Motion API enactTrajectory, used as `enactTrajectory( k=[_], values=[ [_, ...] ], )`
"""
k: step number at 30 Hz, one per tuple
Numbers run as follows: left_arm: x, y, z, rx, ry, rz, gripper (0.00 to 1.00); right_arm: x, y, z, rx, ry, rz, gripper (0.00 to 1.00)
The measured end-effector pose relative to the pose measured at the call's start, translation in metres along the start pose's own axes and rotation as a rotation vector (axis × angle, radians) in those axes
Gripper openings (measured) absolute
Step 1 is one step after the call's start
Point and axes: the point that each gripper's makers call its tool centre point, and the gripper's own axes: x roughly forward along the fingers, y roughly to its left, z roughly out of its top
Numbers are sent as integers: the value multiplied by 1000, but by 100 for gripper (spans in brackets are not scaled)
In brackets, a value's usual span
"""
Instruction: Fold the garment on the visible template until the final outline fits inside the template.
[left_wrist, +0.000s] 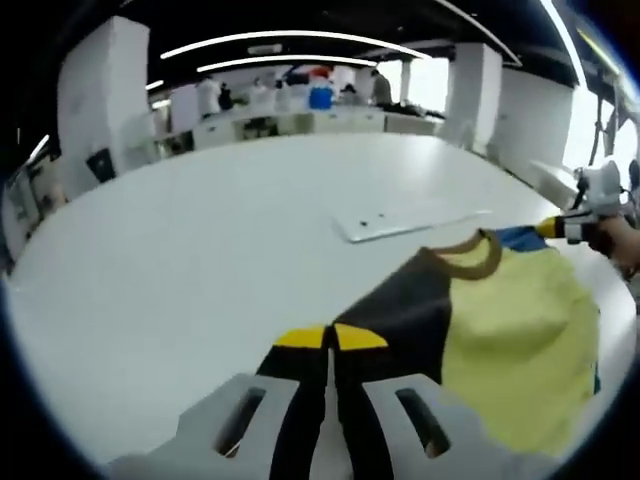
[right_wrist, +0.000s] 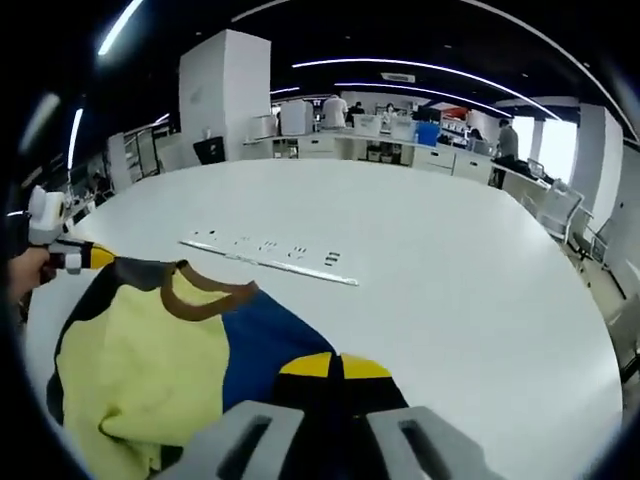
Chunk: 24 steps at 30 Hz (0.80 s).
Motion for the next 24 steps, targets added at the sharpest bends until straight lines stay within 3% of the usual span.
enactTrajectory(
  k=[6, 8, 12, 14, 18, 24],
  values=[
    [7, 3, -1, 14, -2, -9, 0, 1, 1, -4, 7, -2, -16, 0],
    [5, 10, -2, 3, 5, 39, 0, 1, -2, -7, 1, 5, -28, 0],
    [-2, 11, 15, 15, -68, 35, 16, -2, -5, -8, 26, 12, -26, 15],
    [-6, 9, 22, 6, -90, 24, 19, -7, -4, -5, 32, 11, -29, 25],
    [-24, -1, 32, 10, -130, 9, 35, -17, 13, 6, 63, -30, 49, 47],
    [-44, -14, 39, 25, -185, -16, 50, -38, 29, 13, 50, -35, 94, 61]
  ],
)
